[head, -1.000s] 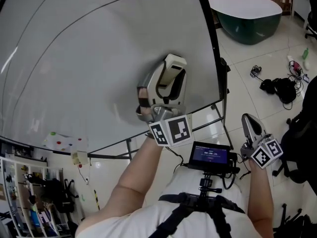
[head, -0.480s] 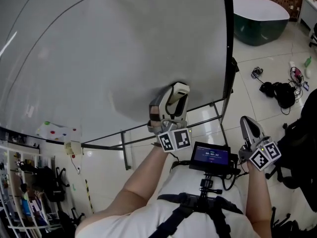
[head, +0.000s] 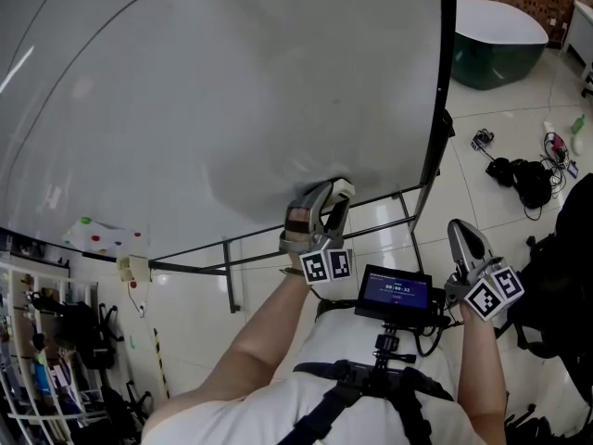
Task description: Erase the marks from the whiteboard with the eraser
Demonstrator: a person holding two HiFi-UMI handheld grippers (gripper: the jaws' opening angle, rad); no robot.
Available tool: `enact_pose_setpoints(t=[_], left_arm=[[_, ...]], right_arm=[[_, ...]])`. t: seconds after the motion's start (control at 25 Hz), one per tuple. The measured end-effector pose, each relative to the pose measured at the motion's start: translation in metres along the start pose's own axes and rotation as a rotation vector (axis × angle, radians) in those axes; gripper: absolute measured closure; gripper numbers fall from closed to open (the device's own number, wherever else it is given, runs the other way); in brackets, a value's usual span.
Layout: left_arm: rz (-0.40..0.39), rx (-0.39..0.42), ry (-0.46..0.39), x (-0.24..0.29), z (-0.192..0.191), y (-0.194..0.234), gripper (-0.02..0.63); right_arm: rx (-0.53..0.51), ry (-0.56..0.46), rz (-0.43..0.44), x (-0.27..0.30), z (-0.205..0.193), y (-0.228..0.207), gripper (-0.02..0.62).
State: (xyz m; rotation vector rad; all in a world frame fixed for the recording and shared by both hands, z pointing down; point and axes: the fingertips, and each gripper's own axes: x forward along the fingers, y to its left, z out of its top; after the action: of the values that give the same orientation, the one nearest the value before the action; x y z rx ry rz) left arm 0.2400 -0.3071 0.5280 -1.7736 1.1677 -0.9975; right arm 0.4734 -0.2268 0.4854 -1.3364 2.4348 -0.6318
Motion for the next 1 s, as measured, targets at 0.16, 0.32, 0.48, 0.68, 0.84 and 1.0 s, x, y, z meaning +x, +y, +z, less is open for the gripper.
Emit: enact_pose_setpoints(t=[0.16,0.32,0.48,0.68,0.84,1.0], left_arm=[[-0.055,0.036,-0.001,-0.009,-0.014,0.005,0.311],[-0.039,0.079,-0.014,-0.019,-0.014,0.031,0.309],[0.012,0.175,-0.023,-0.036,-0.015,0.064,0.308],[0.112,0.288,-0.039,-0.063,-0.012,0.133,0.307],[0.215,0.278,-0.055,-0.082,0.005,0.201,0.308],[0.324,0.021,-0.151,-0.092,0.042,0.265,0.311]], right_arm=[[0.006,-0.005,0.009,0.002,0.002,-0.001,0.580],[0.023,-0.013,0.034,0.007,0.003,0.000,0.580],[0.036,-0.018,0.068,0.013,0.002,0.008,0.580],[0.053,-0.031,0.082,0.013,0.005,0.006,0.580],[0.066,-0.031,0.092,0.014,0.004,0.006,0.580],[0.077,-0.028,0.090,0.011,0.001,0.006,0.580]])
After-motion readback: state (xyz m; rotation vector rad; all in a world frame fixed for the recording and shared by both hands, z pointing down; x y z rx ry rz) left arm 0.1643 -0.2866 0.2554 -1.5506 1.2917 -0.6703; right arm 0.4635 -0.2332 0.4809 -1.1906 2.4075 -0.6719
